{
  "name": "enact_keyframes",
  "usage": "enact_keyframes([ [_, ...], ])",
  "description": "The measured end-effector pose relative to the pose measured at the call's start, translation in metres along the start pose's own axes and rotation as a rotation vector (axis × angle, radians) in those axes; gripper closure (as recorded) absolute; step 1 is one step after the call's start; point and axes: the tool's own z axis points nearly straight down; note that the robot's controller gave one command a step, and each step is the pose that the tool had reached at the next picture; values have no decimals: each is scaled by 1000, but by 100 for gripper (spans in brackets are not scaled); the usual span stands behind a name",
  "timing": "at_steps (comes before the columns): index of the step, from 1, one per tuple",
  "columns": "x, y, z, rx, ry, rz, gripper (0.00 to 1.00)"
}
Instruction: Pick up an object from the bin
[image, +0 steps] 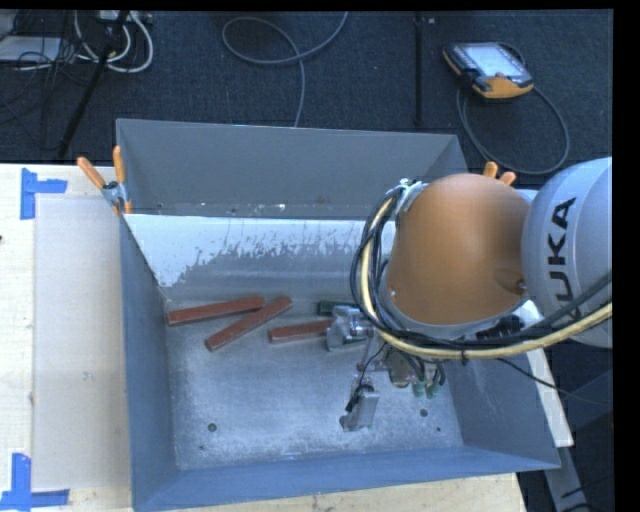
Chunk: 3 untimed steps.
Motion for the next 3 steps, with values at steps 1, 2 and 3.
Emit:
enact_keyframes([
  [1,-16,10,6,1,-4,-26,0],
  [2,-53,-1,29,-2,-3,-101,0],
  [3,-97,-14,62,0,-7,-5,0],
])
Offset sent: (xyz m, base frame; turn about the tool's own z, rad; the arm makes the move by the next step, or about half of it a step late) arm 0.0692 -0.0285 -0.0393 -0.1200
